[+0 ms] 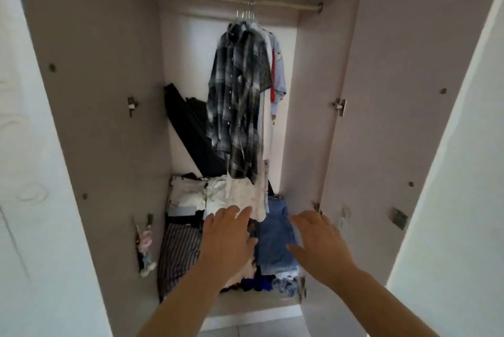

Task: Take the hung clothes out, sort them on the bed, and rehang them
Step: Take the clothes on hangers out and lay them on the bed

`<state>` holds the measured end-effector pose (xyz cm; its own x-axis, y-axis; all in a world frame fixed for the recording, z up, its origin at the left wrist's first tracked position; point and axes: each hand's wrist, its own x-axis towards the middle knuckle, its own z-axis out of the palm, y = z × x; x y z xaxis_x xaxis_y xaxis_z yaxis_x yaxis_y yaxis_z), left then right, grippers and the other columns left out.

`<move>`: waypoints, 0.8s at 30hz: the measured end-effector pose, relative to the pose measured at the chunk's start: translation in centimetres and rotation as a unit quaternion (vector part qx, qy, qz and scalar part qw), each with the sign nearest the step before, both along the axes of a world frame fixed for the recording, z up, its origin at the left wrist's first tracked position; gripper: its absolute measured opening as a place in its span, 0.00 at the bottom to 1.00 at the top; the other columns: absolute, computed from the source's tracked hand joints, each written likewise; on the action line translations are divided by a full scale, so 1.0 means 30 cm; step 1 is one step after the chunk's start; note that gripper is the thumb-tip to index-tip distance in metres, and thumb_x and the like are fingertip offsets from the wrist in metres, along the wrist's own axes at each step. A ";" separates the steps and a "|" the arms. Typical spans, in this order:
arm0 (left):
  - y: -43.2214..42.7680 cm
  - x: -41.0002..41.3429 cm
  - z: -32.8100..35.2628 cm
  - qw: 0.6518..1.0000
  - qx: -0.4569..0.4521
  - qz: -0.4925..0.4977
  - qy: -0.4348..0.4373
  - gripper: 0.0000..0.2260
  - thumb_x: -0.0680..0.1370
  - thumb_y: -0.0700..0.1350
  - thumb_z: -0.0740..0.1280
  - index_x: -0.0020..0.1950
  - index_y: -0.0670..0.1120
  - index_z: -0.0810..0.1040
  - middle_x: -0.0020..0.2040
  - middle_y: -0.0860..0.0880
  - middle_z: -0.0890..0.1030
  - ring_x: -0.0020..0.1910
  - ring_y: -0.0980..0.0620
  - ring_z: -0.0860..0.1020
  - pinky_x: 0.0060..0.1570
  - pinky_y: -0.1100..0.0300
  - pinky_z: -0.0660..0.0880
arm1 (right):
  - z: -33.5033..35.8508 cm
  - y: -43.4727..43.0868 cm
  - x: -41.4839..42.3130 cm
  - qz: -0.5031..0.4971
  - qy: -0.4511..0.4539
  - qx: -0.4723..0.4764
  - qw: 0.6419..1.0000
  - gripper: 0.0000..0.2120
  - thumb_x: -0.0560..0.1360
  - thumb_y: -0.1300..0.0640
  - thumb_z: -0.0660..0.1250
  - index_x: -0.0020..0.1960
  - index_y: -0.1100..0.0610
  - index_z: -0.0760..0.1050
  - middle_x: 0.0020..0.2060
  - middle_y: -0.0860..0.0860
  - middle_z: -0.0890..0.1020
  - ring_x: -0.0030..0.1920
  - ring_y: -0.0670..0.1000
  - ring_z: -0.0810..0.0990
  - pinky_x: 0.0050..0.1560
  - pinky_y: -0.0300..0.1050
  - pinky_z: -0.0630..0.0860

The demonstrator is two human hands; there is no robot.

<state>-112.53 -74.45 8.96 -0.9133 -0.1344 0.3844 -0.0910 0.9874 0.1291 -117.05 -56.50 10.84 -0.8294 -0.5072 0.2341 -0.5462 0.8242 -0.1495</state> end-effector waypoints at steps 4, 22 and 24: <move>-0.089 -0.138 0.068 0.999 -0.006 0.037 0.010 0.27 0.79 0.58 0.57 0.76 0.54 0.52 0.74 0.52 0.59 0.73 0.51 0.57 0.72 0.54 0.52 | 0.049 -0.124 -0.194 0.051 0.021 -0.012 0.998 0.25 0.78 0.48 0.61 0.73 0.49 0.61 0.68 0.49 0.66 0.66 0.51 0.65 0.65 0.42 0.62; -0.636 -1.011 0.454 0.985 0.053 0.027 0.165 0.27 0.79 0.56 0.59 0.76 0.53 0.55 0.71 0.51 0.65 0.70 0.50 0.60 0.69 0.55 0.57 | 0.509 -0.734 -1.053 0.093 0.208 -0.044 0.973 0.27 0.75 0.50 0.65 0.72 0.53 0.64 0.65 0.52 0.70 0.65 0.55 0.68 0.63 0.45 0.66; -0.686 -1.091 0.495 0.979 0.062 0.030 0.194 0.27 0.79 0.55 0.59 0.76 0.52 0.55 0.71 0.51 0.64 0.71 0.51 0.59 0.70 0.56 0.55 | 0.579 -0.788 -1.135 0.092 0.239 -0.037 0.966 0.26 0.76 0.50 0.64 0.72 0.52 0.64 0.66 0.51 0.70 0.65 0.55 0.67 0.63 0.46 0.66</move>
<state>-145.27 -95.03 23.82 -0.6913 -0.2517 0.6773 -0.0693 0.9561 0.2846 -151.10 -80.15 28.20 -0.5149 -0.6028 0.6095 -0.7037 0.7033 0.1010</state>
